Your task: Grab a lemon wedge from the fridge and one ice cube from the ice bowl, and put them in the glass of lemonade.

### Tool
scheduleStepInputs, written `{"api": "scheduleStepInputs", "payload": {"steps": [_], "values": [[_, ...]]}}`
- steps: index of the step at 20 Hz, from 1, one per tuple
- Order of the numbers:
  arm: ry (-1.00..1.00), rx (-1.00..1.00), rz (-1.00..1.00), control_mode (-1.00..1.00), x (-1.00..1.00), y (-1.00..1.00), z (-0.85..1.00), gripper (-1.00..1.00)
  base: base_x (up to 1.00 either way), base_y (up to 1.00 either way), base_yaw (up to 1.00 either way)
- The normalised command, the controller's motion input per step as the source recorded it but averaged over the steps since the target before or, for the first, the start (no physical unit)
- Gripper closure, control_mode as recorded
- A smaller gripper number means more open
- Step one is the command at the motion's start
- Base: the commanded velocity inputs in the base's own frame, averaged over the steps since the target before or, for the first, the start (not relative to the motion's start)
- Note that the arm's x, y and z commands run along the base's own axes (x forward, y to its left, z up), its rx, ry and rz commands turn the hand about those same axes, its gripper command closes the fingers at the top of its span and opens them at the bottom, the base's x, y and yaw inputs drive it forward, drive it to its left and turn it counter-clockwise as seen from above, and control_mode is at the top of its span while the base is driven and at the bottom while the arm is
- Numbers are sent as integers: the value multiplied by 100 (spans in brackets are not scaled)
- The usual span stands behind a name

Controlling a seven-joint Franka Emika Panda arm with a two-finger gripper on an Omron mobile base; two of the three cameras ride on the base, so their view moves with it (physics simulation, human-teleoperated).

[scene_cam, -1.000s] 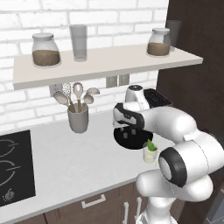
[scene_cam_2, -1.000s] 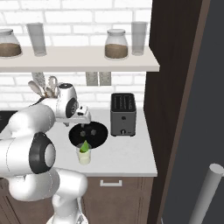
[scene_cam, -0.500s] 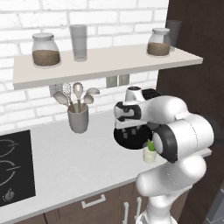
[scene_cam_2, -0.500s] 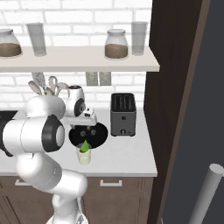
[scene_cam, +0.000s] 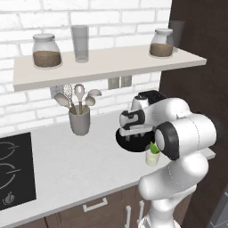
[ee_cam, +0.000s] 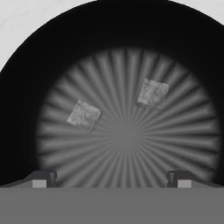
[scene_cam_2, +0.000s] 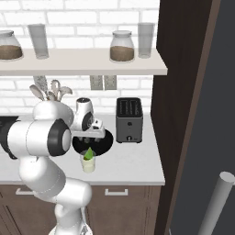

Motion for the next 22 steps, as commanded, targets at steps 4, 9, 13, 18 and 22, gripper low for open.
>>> {"api": "scheduleStepInputs", "payload": {"steps": [4, 9, 13, 18, 22], "values": [[-1, 0, 0, -100, 7, 1, 0, -100, 0, 0, 0], [-1, 3, -4, -100, 3, 5, 0, -100, 0, 0, 0], [0, 2, -19, -100, 16, 7, 0, -100, 0, 0, 0], [1, 0, -21, -100, 14, 11, 0, -100, 0, 0, 0], [0, 0, -14, -100, 2, 3, -6, -100, 0, 0, 0]]}}
